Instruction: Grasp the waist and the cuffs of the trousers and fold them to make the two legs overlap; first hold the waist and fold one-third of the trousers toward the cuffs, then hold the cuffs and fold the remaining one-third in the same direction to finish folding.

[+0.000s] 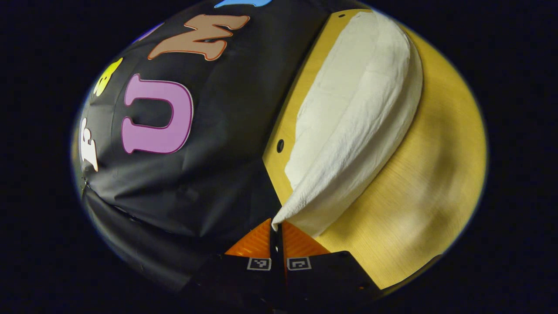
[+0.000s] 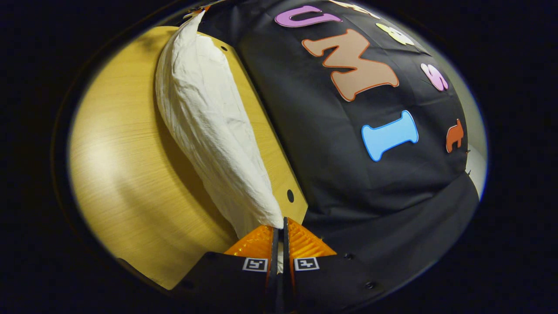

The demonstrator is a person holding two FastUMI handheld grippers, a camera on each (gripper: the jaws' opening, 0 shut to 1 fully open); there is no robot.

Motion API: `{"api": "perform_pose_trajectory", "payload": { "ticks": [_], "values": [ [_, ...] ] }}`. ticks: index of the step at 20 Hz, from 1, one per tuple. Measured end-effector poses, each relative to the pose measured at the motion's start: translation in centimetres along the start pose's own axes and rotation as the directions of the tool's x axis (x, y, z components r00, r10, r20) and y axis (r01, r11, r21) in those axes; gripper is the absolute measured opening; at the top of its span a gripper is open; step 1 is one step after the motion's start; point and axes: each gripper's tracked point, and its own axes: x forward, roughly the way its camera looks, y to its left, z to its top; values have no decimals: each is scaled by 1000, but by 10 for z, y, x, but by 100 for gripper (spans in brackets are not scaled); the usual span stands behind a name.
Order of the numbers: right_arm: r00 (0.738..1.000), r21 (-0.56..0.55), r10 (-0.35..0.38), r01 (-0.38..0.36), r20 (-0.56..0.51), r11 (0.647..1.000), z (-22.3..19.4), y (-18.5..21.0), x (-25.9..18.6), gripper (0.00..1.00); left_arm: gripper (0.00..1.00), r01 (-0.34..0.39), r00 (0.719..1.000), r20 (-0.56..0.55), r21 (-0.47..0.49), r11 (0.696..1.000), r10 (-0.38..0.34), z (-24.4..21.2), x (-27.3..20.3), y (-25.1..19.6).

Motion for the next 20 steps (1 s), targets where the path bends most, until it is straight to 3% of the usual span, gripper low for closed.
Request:
{"api": "perform_pose_trajectory", "payload": {
  "ticks": [5,9,16,20],
  "values": [
    [998,23,-65,65,8,998,22,-33,30,8,0,-43,998,37,-73,996,46,33,17,4],
    [994,26,-109,109,-2,994,41,-49,55,8,0,-57,995,83,-81,995,63,56,58,38],
    [985,54,-154,158,-77,986,51,-50,100,8,0,-76,979,180,-122,990,97,91,124,56],
    [974,79,-171,184,-145,980,45,-43,133,8,0,-54,975,206,-136,989,81,99,164,48]
  ]
}}
